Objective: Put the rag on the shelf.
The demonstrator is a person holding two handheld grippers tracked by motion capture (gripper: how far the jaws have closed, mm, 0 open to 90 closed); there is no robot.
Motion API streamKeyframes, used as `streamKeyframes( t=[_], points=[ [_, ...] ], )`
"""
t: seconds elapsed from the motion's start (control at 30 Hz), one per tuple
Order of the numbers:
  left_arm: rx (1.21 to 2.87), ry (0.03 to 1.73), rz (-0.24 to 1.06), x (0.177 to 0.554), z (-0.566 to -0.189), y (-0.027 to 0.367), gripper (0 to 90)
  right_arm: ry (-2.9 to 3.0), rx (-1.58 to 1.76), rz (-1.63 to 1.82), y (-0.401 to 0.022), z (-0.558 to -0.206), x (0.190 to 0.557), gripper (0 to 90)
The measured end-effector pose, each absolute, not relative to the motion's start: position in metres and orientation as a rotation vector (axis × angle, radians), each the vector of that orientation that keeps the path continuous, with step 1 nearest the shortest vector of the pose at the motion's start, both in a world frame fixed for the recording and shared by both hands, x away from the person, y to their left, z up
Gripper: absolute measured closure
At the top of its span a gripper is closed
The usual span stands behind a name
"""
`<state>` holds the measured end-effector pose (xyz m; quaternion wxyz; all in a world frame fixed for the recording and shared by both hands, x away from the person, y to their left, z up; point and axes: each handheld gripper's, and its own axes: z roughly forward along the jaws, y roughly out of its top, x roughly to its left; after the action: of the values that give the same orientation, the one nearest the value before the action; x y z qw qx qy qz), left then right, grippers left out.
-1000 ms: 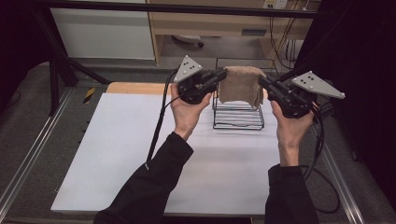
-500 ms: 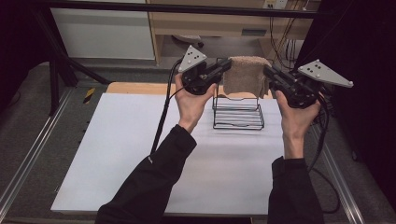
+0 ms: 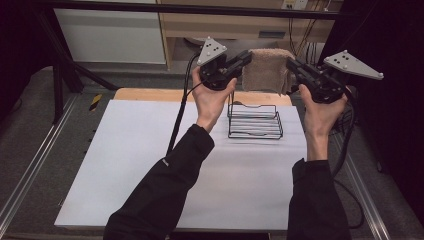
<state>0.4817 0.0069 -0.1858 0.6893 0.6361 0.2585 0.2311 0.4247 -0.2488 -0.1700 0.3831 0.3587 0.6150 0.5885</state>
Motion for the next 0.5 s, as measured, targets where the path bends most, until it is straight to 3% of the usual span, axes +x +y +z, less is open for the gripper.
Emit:
streamKeyframes(
  t=[0.5],
  points=[
    [1.451, 0.602, 0.566, 0.510, -0.180, -0.002, 85.4, 1.587, 0.937, 1.477, -0.254, -0.167, 0.458, 84.5]
  ],
)
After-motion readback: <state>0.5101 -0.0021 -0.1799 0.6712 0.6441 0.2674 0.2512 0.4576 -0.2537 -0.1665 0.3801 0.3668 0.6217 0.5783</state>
